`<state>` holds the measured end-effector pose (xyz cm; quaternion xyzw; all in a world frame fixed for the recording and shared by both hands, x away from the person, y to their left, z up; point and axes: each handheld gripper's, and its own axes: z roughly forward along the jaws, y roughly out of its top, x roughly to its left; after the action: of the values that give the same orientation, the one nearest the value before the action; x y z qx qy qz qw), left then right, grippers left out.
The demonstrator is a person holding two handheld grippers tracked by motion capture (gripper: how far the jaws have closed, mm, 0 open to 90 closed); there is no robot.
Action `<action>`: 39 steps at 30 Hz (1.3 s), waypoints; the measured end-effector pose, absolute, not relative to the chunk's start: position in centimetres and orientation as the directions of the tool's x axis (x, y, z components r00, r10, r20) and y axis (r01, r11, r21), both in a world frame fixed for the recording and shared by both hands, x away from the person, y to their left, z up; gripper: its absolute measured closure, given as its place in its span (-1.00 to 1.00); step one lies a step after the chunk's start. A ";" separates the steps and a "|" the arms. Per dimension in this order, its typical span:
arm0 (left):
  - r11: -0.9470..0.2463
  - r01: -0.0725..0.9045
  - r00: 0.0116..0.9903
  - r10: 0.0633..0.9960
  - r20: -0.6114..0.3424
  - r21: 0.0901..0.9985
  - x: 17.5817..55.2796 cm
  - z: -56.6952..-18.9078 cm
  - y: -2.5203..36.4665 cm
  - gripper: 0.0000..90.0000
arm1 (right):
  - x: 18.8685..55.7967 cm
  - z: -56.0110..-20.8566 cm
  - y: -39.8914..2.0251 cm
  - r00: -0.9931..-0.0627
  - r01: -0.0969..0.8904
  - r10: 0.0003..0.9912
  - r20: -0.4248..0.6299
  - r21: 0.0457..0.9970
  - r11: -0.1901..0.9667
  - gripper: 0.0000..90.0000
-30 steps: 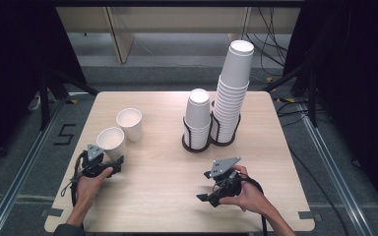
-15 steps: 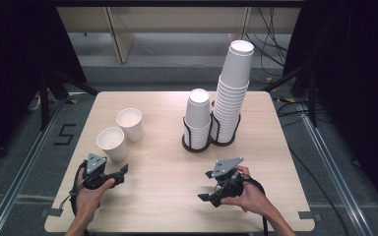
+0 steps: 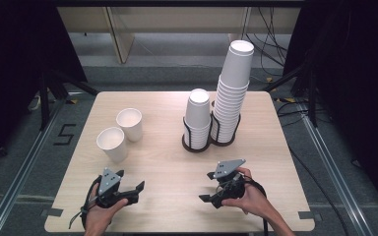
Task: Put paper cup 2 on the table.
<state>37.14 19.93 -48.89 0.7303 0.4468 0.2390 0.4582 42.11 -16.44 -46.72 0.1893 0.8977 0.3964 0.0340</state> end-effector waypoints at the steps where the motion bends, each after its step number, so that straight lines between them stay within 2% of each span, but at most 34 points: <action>1: -0.184 0.430 0.492 0.869 -0.058 0.884 36.9 -48.9 19.6 -0.68 | 42.1 -46.8 -16.5 -0.927 0.309 0.364 0.088 0.728 0.612 -0.60; 22: -0.246 0.382 0.615 0.787 -0.047 0.891 34.1 -49.9 16.4 -0.68 | 40.0 -46.9 -17.2 -0.920 0.307 0.384 0.083 0.761 0.571 -0.62; 39: -0.282 0.406 0.645 0.762 -0.054 0.869 32.7 -50.0 14.7 -0.68 | 37.3 -48.3 -18.7 -0.905 0.351 0.412 0.111 0.743 0.570 -0.64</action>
<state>32.70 14.68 -49.96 0.7775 0.3755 0.1909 0.4669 37.26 -18.68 -48.31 0.2153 0.8851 0.4108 0.0372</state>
